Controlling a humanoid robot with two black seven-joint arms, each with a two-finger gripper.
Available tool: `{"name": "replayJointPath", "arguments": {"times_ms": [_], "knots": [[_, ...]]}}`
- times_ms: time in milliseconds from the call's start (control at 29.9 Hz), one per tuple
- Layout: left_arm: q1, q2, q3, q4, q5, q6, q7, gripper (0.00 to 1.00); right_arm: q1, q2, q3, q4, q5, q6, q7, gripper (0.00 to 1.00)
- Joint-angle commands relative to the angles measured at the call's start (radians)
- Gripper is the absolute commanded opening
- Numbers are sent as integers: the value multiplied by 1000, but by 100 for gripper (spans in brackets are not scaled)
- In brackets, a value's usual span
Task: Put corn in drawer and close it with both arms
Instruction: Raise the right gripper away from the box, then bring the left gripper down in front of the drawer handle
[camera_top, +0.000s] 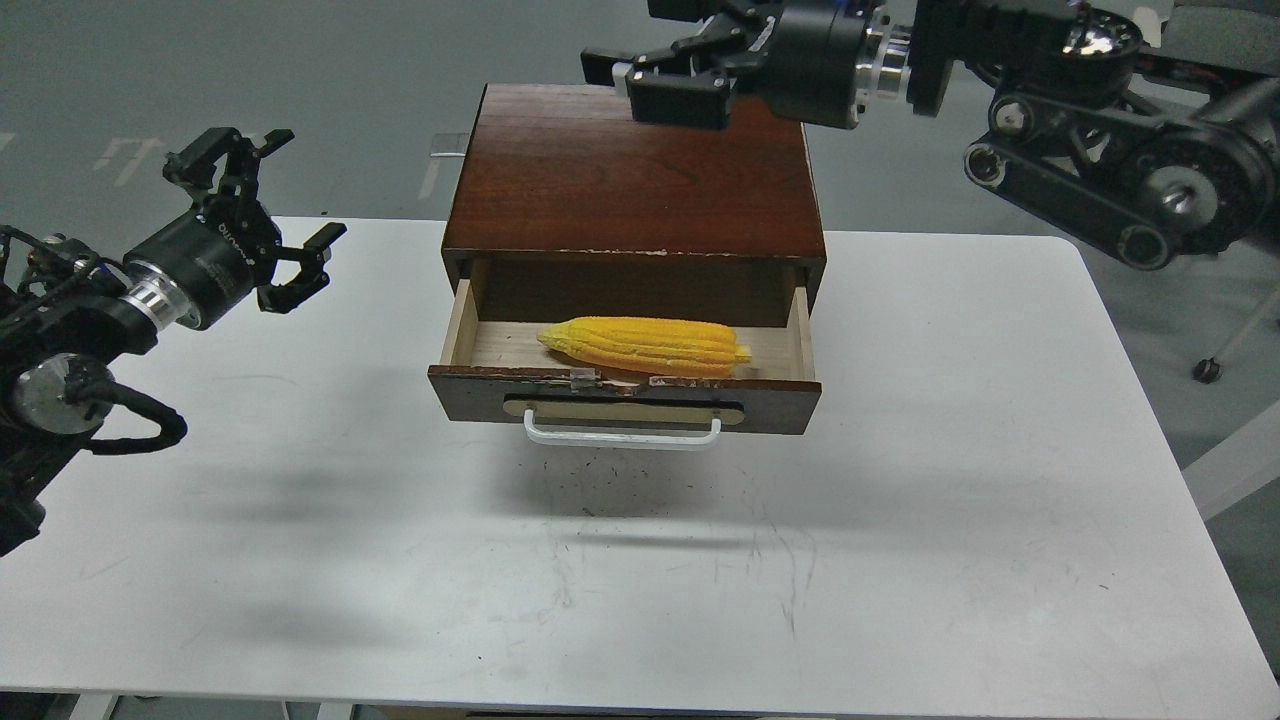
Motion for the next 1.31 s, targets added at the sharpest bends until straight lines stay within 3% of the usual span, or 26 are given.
{"name": "replayJointPath", "arguments": {"times_ms": [0, 67, 100, 134, 167, 234, 268, 335, 402, 435, 469, 535, 636, 803, 904, 937, 1004, 1037, 1104, 1272], "knots": [[-9, 34, -6, -1, 58, 2, -9, 100, -18, -61, -14, -158, 697, 133, -98, 98], [-15, 61, -9, -3, 137, 2, -33, 100, -48, -82, 9, -262, 933, 246, -173, 98], [-24, 79, -11, -9, 205, 2, -73, 100, -82, -93, 15, -327, 1095, 345, -218, 98], [-30, 87, -11, -11, 239, 2, -99, 100, -100, -104, 20, -356, 1180, 366, -236, 98], [-40, 109, -11, -14, 318, 2, -161, 100, -145, -130, 33, -401, 1324, 366, -271, 98], [-43, 136, -11, -24, 411, 2, -229, 100, -195, -153, 41, -419, 1445, 366, -307, 98], [-46, 168, -11, -50, 516, 6, -286, 100, -252, -168, 50, -418, 1524, 366, -336, 98], [-47, 204, -17, -104, 668, 64, -286, 100, -321, -188, 75, -418, 1598, 366, -350, 98], [-46, 224, -3, -185, 837, 292, -286, 100, -418, -195, 113, -418, 1623, 366, -350, 98], [-46, 224, -3, -185, 838, 293, -286, 100, -418, -195, 113, -418, 1623, 366, -350, 98], [-35, 241, 3, -239, 918, 407, -286, 100, -462, -193, 125, -418, 1621, 366, -350, 99], [-24, 277, 14, -331, 1035, 512, -286, 100, -514, -185, 135, -418, 1618, 366, -348, 99], [-21, 327, 43, -484, 1130, 537, -286, 100, -542, -181, 135, -418, 1617, 366, -341, 100], [-33, 334, 26, -626, 1186, 545, -286, 98, -544, -179, 135, -418, 1615, 366, -338, 100], [-32, 350, 32, -692, 1308, 545, -286, 70, -550, -179, 133, -420, 1612, 366, -336, 100], [-27, 366, 46, -742, 1398, 546, -286, 51, -562, -179, 130, -418, 1611, 366, -336, 100], [-27, 367, 46, -742, 1399, 546, -286, 50, -562, -179, 130, -418, 1611, 366, -336, 100], [-15, 373, 81, -794, 1548, 555, -286, 3, -574, -179, 119, -421, 1609, 366, -335, 100], [-15, 367, 95, -794, 1619, 575, -286, 0, -579, -178, 115, -421, 1609, 366, -333, 100], [-9, 336, 124, -794, 1971, 742, -286, 0, -587, -175, 115, -426, 1609, 366, -333, 100]]}}
